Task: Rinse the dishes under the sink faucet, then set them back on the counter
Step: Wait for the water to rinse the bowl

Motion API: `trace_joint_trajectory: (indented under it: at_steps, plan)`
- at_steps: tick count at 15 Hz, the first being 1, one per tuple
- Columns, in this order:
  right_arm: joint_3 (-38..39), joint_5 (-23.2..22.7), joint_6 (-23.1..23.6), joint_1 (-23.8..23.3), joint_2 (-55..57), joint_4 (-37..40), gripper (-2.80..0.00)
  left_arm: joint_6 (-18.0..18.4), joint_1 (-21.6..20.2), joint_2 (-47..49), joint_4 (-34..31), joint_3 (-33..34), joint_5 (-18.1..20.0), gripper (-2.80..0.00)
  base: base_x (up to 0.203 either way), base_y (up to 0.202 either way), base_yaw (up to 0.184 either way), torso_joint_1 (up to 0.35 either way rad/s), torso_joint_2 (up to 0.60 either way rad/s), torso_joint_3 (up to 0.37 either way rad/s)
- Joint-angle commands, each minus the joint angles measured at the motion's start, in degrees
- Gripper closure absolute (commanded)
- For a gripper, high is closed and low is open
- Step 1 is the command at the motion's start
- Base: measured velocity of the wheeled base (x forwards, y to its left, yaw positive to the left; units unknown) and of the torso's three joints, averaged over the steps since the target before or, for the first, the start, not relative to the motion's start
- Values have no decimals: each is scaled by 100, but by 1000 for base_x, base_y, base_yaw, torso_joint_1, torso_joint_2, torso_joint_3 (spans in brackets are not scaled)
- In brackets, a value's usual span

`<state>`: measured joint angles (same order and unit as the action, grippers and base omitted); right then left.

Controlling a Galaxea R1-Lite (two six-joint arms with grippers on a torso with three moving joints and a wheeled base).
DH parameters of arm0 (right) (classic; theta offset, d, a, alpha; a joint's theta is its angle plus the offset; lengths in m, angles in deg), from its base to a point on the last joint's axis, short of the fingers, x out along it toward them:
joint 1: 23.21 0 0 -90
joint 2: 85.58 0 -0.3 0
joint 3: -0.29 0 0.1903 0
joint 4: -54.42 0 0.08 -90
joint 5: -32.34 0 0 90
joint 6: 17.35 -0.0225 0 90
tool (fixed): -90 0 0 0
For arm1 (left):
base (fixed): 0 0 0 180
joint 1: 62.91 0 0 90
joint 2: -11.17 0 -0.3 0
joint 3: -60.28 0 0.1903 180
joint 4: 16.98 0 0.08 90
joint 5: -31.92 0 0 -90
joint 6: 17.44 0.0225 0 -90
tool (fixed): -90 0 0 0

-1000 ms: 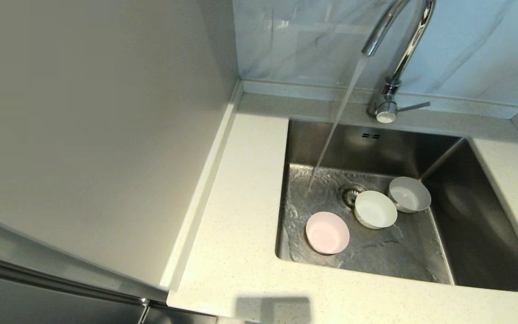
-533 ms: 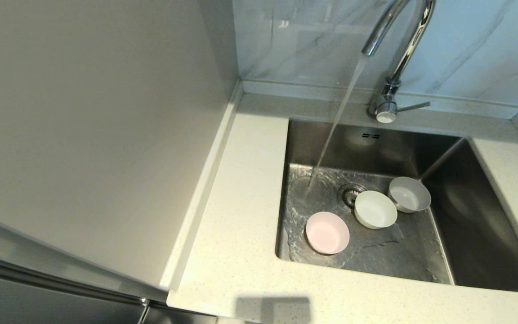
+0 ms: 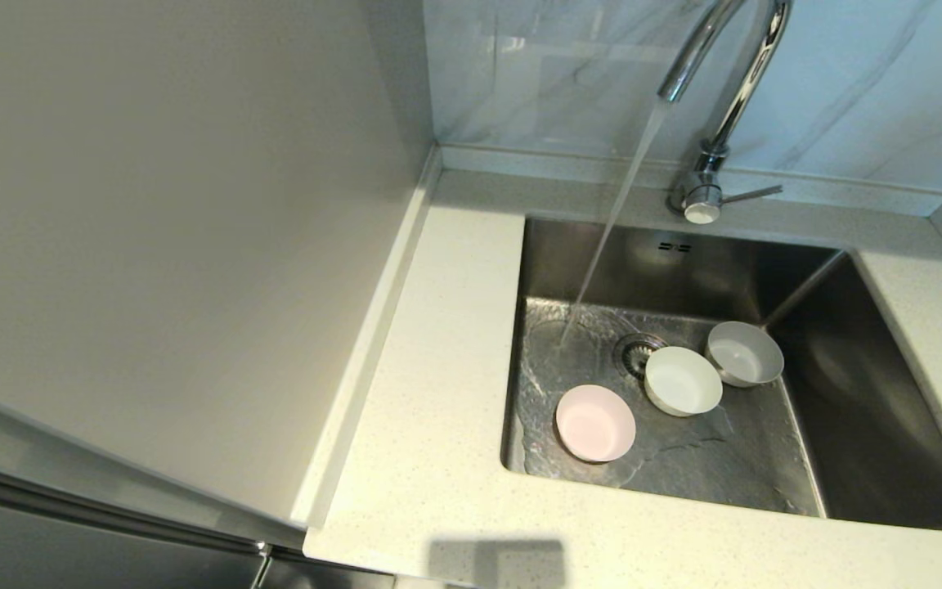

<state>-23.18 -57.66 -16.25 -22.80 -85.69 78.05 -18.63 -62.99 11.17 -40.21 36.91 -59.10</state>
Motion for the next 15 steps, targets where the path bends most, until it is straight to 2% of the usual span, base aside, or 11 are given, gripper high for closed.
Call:
trace_joint_trajectory:
  at_steps: [1, 15]
  plan:
    - [1, 0, 5, 2, 11, 0, 0, -4, -1, -18, 4, 0, -3, 0, 0, 0, 0, 0, 0, 0]
    - [1, 18, -4, 2, 11, 0, 0, -4, -1, -18, 4, 0, -3, 0, 0, 0, 0, 0, 0, 0]
